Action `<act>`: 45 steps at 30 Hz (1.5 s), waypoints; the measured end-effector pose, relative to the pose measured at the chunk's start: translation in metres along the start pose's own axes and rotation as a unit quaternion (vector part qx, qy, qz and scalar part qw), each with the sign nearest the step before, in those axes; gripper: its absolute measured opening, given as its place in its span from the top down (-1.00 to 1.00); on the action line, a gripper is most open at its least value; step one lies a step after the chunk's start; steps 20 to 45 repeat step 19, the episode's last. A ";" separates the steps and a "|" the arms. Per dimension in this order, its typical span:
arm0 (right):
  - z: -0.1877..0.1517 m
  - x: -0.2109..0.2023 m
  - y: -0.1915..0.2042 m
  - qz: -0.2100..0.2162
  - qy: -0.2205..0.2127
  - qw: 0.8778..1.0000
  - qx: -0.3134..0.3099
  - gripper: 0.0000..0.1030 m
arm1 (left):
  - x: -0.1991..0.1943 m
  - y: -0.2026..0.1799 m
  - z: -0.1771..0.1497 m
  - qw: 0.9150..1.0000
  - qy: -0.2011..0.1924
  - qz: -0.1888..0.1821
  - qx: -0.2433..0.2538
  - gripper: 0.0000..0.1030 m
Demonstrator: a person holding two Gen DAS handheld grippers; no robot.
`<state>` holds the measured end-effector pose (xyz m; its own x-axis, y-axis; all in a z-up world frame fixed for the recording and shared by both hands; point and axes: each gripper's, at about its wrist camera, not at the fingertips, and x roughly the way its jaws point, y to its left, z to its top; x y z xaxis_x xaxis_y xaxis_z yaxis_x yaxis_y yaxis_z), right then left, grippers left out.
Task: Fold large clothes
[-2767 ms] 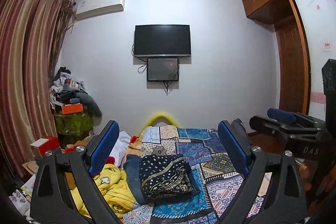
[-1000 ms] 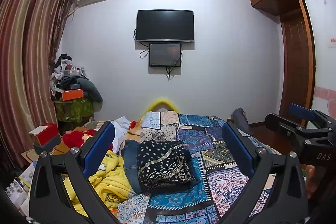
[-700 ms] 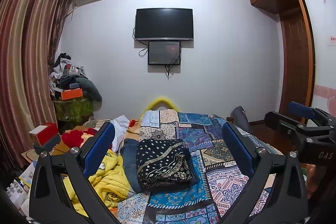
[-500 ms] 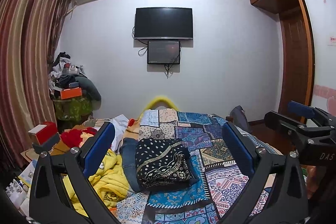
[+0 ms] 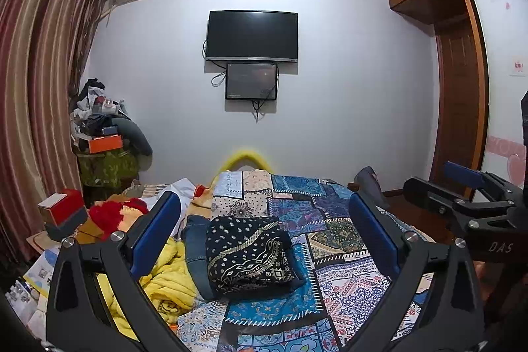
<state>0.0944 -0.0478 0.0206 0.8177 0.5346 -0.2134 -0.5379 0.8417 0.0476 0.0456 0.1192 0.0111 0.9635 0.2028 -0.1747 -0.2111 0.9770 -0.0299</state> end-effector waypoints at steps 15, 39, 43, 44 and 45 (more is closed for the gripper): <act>-0.001 0.003 -0.003 -0.004 0.003 1.000 0.012 -1.00 | 0.001 0.003 -0.002 1.000 0.005 -0.002 -0.007 -0.99; -0.002 0.003 -0.002 -0.003 0.004 1.000 0.014 -1.00 | 0.002 0.003 -0.002 1.000 0.011 -0.006 -0.010 -0.99; -0.002 0.003 -0.002 -0.003 0.004 1.000 0.014 -1.00 | 0.002 0.003 -0.002 1.000 0.011 -0.006 -0.010 -0.99; -0.002 0.003 -0.002 -0.003 0.004 1.000 0.014 -1.00 | 0.002 0.003 -0.002 1.000 0.011 -0.006 -0.010 -0.99; -0.002 0.003 -0.002 -0.003 0.004 1.000 0.014 -1.00 | 0.002 0.003 -0.002 1.000 0.011 -0.006 -0.010 -0.99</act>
